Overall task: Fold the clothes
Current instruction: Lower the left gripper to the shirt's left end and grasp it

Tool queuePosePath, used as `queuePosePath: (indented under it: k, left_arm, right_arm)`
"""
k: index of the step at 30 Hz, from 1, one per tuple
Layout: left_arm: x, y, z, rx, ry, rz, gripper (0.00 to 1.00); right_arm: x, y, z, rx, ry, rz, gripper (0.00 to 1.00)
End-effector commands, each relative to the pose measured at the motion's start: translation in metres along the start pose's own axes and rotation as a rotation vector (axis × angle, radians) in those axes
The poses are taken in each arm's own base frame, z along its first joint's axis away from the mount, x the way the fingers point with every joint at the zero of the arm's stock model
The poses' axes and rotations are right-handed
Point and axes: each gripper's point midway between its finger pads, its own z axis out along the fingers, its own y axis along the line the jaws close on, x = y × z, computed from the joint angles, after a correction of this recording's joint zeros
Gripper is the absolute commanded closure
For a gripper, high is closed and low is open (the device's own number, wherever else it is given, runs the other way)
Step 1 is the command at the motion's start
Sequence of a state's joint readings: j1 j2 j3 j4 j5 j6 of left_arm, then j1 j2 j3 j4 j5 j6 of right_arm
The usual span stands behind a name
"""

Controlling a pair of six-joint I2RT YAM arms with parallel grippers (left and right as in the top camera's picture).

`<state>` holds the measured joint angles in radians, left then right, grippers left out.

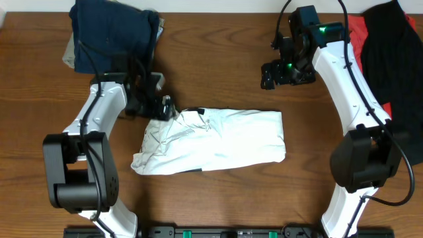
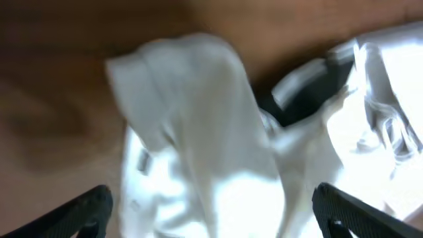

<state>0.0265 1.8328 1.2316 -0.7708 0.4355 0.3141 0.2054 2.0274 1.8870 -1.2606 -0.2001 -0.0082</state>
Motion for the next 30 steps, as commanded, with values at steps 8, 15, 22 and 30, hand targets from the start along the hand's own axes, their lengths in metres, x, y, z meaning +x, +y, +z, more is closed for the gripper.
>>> queuePosePath:
  k: [8, 15, 22, 30]
  left_arm:
    - [0.039, 0.012, 0.01, -0.05, 0.138, 0.036, 0.02]
    - [0.06, 0.018, 0.027, -0.061, 0.193, -0.001, 0.02]
    - [0.073, 0.008, 0.034, 0.001, 0.217, -0.036, 0.02]
    - [0.094, 0.003, 0.045, 0.01, 0.256, -0.134, 0.61]
  right_arm:
    - [-0.003, -0.002, -0.002, 0.01, -0.007, -0.008, 0.08]
    - [-0.003, -0.002, -0.002, 0.009, -0.005, -0.008, 0.07]
    - [-0.003, -0.002, -0.002, 0.009, -0.005, -0.008, 0.07]
    - [-0.003, -0.002, -0.002, 0.009, -0.006, -0.007, 0.08]
